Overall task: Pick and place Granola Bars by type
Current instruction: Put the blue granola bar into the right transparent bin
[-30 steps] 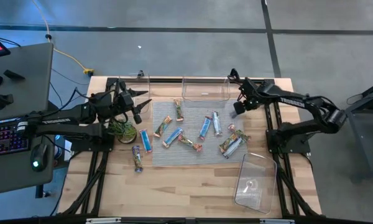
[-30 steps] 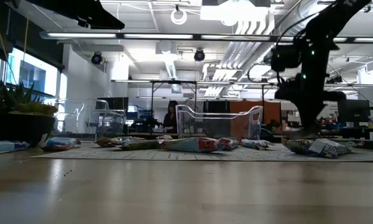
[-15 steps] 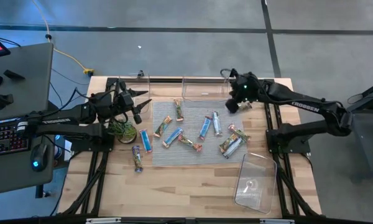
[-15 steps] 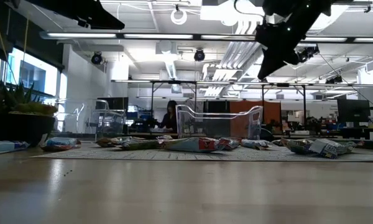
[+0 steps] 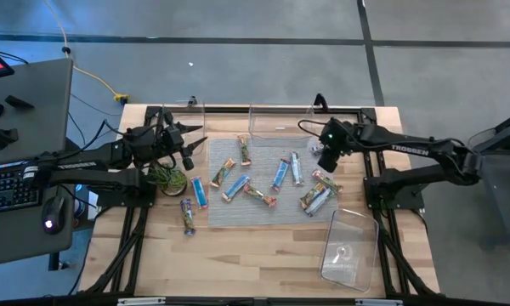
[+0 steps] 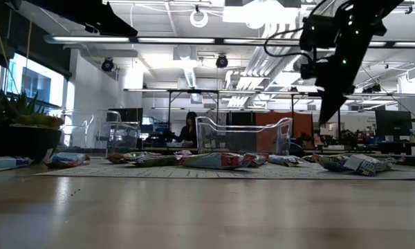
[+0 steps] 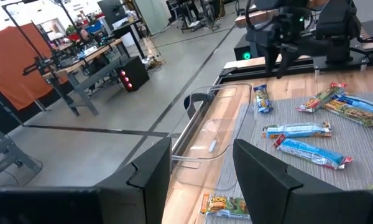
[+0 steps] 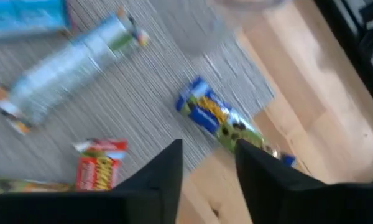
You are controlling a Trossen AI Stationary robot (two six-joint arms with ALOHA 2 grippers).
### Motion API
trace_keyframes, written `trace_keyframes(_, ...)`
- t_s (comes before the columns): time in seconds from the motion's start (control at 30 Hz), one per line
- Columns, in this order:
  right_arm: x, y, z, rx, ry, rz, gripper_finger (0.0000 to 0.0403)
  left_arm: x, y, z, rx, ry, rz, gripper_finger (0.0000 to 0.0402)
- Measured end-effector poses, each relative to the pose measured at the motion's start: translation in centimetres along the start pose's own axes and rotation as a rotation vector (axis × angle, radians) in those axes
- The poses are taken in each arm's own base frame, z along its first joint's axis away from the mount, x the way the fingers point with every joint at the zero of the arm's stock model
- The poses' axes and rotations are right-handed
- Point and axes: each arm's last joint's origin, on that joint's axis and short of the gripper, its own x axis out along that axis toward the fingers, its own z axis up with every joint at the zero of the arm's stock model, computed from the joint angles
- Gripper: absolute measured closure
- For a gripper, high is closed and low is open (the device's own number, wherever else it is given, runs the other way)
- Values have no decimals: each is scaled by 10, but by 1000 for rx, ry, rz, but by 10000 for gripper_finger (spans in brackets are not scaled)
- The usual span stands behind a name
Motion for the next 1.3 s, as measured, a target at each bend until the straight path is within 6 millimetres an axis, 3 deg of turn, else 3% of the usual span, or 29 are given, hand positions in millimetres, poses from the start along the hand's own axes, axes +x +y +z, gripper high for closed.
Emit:
trace_keyframes(0.1,6,-2,6,-7,4,-9,237,0,0,0,0,0,0,234)
trace_keyframes(0.23,27,-7,11,1,55,-4,218,0,0,0,0,1,0,234)
trace_keyframes(0.4,62,-5,5,-73,242,43,218,0,0,0,0,0,0,234)
trace_keyframes(0.53,81,-2,8,-132,256,49,228,0,0,0,0,0,-2,234)
trace_keyframes(0.67,84,2,11,-180,230,45,236,0,-2,0,1,-18,-60,234)
trace_keyframes(0.97,66,-3,11,-346,198,-61,234,0,-3,1,1,-32,-106,234)
trace_keyframes(1.1,72,-15,17,-385,164,-86,233,0,-3,1,1,-31,-103,234)
trace_keyframes(1.3,88,-32,15,-315,185,33,233,0,-4,1,1,-37,-128,234)
